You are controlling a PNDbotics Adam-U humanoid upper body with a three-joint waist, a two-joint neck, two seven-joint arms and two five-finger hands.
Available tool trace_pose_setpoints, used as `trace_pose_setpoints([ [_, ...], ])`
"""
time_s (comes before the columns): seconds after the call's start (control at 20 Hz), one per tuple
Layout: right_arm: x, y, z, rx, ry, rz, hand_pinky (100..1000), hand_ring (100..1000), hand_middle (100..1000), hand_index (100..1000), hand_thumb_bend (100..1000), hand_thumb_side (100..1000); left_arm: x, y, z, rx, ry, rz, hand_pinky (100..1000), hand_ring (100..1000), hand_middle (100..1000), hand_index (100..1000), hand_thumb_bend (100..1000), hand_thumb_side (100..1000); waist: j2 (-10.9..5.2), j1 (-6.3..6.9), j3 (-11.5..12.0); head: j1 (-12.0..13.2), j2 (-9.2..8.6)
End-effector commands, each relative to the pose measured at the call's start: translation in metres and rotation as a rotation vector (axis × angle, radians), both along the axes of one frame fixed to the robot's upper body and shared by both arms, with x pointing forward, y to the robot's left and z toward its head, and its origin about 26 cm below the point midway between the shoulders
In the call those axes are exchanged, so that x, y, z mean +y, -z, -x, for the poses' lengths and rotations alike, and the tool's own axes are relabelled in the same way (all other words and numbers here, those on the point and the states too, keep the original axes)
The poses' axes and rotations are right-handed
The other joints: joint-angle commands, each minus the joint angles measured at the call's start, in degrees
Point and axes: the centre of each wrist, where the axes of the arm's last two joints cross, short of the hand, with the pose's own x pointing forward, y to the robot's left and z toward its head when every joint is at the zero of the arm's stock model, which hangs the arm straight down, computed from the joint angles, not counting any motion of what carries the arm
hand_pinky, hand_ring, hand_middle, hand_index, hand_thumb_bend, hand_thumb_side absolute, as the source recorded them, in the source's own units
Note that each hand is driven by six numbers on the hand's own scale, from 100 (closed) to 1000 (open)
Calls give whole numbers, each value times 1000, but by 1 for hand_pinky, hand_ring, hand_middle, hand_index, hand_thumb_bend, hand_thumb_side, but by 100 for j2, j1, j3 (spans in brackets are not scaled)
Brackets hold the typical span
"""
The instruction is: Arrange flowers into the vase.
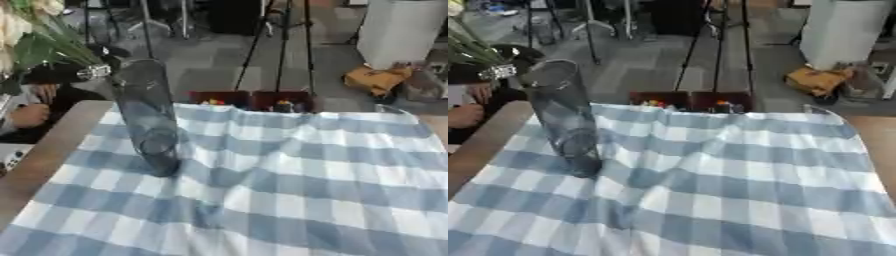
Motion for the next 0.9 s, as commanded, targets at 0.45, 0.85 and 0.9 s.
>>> trace_pose_setpoints([
  [0.45,-2,-10,5,-24,13,7,775,542,439,753,100,1000,12,-19,15,-70,-24,-61,974,1000,1000,1000,358,829,-172,-9,32,-4,-50],
  [0.85,-2,-9,5,-20,16,8,776,540,435,753,100,1000,12,-20,15,-144,-28,-22,973,1000,1000,1000,416,827,-157,-7,44,-1,-53],
  [0.9,-2,-9,5,-19,15,8,776,540,435,753,100,1000,13,-20,15,-144,-31,-22,974,1000,1000,1000,416,828,-155,-6,45,-1,-53],
])
